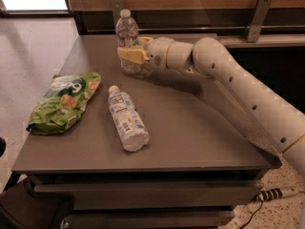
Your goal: Place water bottle upright
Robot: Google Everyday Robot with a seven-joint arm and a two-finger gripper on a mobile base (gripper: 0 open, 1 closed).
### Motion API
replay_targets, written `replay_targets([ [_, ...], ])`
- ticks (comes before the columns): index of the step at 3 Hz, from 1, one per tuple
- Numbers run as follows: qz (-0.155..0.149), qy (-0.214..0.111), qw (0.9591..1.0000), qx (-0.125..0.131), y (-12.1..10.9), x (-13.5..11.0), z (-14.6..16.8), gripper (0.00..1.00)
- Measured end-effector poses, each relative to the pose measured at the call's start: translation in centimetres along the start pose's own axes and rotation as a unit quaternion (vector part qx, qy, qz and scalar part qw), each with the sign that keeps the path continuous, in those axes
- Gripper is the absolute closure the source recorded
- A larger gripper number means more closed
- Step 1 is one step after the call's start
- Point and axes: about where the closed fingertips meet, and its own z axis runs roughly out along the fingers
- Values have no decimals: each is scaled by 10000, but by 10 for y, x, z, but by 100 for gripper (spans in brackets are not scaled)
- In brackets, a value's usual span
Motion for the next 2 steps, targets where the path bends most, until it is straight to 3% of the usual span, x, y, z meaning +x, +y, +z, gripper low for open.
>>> replay_targets([
  [2,0,0,10000,-2,0,-1,0,50],
])
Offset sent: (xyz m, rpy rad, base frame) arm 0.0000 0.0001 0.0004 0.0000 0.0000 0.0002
